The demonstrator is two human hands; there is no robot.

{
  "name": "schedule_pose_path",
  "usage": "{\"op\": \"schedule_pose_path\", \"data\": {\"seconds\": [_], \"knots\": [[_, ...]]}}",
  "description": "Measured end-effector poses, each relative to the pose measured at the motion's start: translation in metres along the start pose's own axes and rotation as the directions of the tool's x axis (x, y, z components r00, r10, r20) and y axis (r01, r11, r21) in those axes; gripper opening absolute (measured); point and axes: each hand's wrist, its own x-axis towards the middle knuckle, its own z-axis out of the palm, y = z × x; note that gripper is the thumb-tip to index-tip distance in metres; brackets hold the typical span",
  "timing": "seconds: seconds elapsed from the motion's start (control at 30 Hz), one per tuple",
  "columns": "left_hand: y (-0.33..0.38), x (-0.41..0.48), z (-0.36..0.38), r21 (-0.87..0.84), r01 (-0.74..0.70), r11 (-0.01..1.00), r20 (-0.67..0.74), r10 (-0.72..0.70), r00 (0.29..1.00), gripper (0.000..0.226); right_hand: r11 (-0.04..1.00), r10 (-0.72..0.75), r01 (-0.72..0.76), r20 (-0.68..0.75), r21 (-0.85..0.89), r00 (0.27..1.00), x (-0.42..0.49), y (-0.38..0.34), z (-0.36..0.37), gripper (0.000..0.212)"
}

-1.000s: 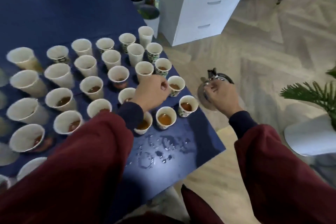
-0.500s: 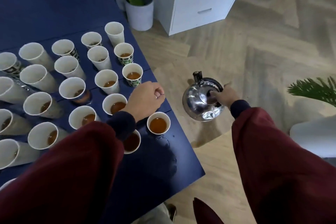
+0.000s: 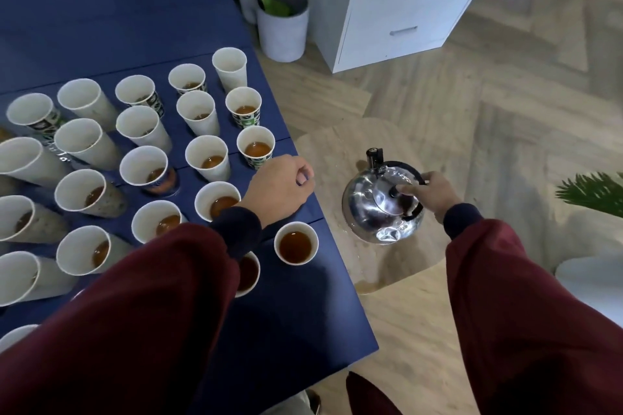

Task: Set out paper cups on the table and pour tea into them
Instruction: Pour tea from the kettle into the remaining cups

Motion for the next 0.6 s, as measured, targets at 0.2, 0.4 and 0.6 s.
{"op": "schedule_pose_path", "data": {"seconds": [0.2,0.4,0.6], "knots": [[0.011,-0.003,-0.012,-0.011,-0.059,0.998,-0.034,0.059,0.998,0.006,0.980,-0.198,0.198,0.091,0.008,0.976,-0.030,-0.040,0.000,0.024],[0.029,-0.004,-0.043,-0.007,-0.218,0.976,-0.162,0.214,0.963,0.034,0.773,-0.609,0.620,0.120,-0.135,0.784,-0.097,-0.118,-0.031,0.023],[0.022,-0.018,-0.086,0.083,-0.311,0.947,-0.279,0.321,0.905,0.052,0.620,-0.755,0.774,0.169,-0.127,0.633,-0.154,-0.181,-0.016,0.006]]}}
